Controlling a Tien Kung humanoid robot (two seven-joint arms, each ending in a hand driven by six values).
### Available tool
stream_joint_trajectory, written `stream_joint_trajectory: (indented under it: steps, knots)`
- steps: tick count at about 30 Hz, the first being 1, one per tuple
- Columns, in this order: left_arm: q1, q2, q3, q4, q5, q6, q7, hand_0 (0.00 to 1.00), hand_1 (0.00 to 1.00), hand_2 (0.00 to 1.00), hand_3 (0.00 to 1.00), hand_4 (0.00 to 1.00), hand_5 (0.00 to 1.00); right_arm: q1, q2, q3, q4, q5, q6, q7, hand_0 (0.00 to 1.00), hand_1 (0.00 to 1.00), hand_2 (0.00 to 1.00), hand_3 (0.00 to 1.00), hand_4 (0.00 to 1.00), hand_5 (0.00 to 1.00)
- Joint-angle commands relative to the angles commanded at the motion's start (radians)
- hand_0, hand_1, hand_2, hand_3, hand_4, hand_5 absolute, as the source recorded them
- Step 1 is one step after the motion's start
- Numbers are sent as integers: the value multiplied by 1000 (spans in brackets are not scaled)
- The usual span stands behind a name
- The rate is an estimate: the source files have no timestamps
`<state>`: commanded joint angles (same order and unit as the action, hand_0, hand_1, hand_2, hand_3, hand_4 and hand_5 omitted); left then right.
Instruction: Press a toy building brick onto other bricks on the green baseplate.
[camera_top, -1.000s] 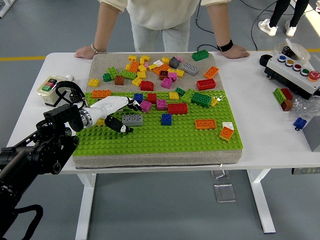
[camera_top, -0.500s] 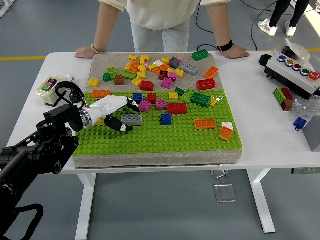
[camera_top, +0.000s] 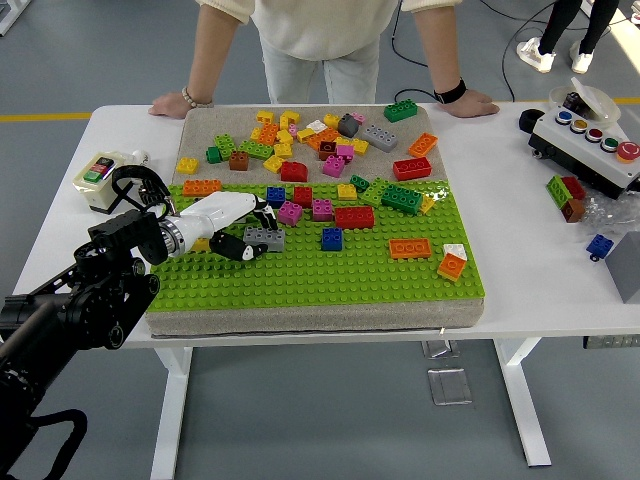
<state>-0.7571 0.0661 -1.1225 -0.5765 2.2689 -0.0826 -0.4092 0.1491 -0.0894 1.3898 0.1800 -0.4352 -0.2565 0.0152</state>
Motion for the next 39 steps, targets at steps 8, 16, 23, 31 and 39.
stream_joint_trajectory:
  steps: [8, 16, 23, 31, 39]
  knots:
    - [16, 3, -19, -47, 0, -15, 3, 752, 663, 590, 545, 633, 63, -1, 1, 2, 0, -1, 0, 3, 739, 661, 707, 583, 910, 500]
    - [40, 12, -42, -102, 0, -36, 8, 750, 660, 590, 544, 622, 70, -3, 0, 4, 0, -2, 3, 2, 739, 660, 707, 584, 910, 500]
    - [89, 39, -58, -180, 0, -54, 16, 748, 652, 585, 539, 591, 56, -7, -1, 10, 0, -5, 7, 0, 739, 660, 707, 584, 910, 500]
    - [169, 67, -78, -294, 0, -77, 30, 747, 649, 585, 539, 586, 49, -10, -2, 16, 0, -9, 8, 1, 739, 661, 707, 584, 911, 501]
    - [223, 82, -94, -374, 0, -98, 42, 746, 646, 584, 540, 574, 40, -14, -3, 21, 0, -12, 13, 0, 739, 660, 707, 584, 911, 502]
